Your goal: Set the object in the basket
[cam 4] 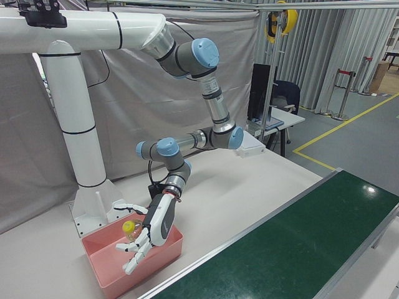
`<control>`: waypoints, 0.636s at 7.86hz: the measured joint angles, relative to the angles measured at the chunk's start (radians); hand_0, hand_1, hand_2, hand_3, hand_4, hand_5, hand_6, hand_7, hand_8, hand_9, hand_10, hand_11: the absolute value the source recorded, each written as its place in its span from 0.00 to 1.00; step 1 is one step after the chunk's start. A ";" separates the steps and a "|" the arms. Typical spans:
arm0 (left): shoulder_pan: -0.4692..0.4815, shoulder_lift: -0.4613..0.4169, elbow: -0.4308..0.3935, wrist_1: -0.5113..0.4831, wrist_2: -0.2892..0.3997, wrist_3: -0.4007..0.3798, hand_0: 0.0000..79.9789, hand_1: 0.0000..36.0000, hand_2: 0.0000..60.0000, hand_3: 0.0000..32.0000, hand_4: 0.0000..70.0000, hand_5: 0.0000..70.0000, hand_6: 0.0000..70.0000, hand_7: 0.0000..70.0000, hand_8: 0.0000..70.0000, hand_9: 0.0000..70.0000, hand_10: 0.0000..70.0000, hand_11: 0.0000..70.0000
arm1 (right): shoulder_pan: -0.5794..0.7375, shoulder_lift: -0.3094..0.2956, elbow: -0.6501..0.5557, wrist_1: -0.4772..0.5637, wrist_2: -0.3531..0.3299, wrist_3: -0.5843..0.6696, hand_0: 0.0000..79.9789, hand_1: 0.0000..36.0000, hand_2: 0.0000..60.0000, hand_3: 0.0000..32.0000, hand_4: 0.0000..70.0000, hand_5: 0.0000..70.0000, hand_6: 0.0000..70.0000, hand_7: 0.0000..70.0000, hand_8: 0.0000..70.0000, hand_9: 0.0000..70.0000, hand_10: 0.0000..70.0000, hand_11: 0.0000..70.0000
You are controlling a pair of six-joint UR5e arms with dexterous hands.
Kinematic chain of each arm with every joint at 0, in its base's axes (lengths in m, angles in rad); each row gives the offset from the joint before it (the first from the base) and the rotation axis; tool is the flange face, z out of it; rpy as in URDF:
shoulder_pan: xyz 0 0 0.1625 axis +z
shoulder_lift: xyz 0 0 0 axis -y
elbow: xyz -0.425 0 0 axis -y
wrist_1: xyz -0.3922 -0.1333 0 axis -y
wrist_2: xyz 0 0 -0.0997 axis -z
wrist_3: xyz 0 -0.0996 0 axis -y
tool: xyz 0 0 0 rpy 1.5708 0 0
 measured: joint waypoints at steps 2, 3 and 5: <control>-0.001 0.000 0.005 -0.002 0.038 0.000 0.45 0.00 0.00 0.24 0.16 0.24 0.02 0.00 0.10 0.10 0.08 0.11 | 0.000 0.000 0.000 0.000 0.000 0.000 0.00 0.00 0.00 0.00 0.00 0.00 0.00 0.00 0.00 0.00 0.00 0.00; -0.001 0.000 0.007 -0.003 0.044 0.000 0.51 0.00 0.00 0.25 0.16 0.24 0.01 0.00 0.10 0.09 0.08 0.11 | 0.000 0.000 0.000 0.000 0.000 0.000 0.00 0.00 0.00 0.00 0.00 0.00 0.00 0.00 0.00 0.00 0.00 0.00; -0.001 -0.001 0.008 -0.004 0.046 0.000 0.56 0.00 0.00 0.22 0.17 0.26 0.02 0.00 0.10 0.10 0.09 0.12 | 0.000 0.000 0.000 0.000 0.000 0.000 0.00 0.00 0.00 0.00 0.00 0.00 0.00 0.00 0.00 0.00 0.00 0.00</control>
